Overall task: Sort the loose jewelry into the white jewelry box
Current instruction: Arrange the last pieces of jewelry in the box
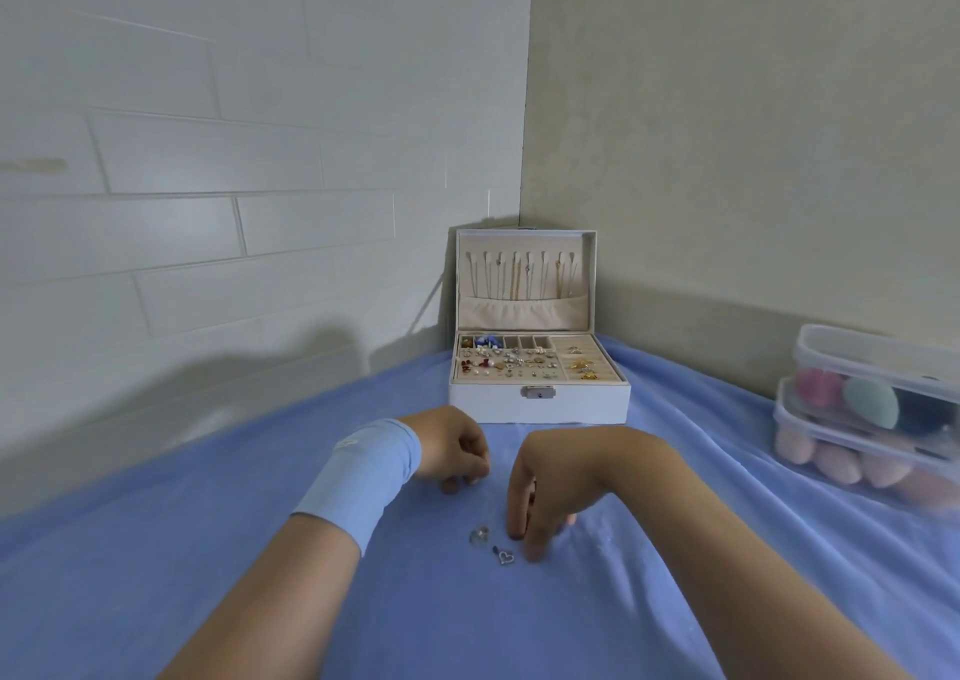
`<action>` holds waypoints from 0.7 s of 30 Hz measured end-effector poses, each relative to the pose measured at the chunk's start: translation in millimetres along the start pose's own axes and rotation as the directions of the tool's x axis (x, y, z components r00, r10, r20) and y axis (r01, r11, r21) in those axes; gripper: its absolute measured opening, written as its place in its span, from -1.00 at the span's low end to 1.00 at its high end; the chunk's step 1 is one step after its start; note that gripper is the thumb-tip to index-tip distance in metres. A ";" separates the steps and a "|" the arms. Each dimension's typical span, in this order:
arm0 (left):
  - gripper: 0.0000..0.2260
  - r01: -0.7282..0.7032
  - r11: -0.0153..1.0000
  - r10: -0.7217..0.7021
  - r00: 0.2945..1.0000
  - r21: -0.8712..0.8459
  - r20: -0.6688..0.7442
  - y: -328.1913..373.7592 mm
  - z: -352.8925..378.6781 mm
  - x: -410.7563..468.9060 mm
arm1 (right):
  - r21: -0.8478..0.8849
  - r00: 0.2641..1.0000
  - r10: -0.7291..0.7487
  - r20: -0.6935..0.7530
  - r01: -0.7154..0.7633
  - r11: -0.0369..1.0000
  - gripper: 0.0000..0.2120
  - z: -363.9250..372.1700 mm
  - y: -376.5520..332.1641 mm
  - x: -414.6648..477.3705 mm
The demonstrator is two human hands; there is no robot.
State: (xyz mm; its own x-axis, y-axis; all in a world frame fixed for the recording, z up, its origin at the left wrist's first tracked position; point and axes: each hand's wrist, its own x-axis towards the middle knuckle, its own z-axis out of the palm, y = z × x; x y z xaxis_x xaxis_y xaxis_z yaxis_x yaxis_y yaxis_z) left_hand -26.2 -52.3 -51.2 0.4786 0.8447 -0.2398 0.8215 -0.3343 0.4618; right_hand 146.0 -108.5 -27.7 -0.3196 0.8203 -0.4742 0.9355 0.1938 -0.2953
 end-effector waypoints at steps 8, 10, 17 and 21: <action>-0.94 -0.062 0.993 0.042 0.982 -0.103 -0.185 -1.0 -0.6 -0.7 | 0.039 0.989 -0.079 -0.122 0.084 0.996 -0.91 -10.8 6.4 6.1; -0.94 -0.107 0.983 0.067 0.967 -0.150 -0.246 0.7 -6.3 2.2 | 0.094 0.966 -0.110 -0.233 0.135 0.986 -0.92 -18.8 9.9 12.1; -0.92 -0.206 0.935 0.063 0.898 -0.290 -0.435 7.0 -44.7 39.1 | 0.273 0.793 -0.033 -0.608 0.248 0.930 -0.91 -65.3 32.3 44.7; -0.87 -0.244 0.906 0.038 0.861 -0.346 -0.508 9.6 -68.5 71.6 | 0.309 0.718 0.064 -0.693 0.215 0.926 -0.90 -97.6 54.1 76.8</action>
State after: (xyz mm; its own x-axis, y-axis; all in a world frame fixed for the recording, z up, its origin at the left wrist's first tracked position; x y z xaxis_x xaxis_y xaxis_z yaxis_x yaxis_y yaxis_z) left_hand -5.3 33.6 -5.5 0.2857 0.9265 0.2448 0.5200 -0.3644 0.7725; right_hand 186.8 17.4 0.8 -0.0650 0.9744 0.2153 0.7514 0.1898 -0.6319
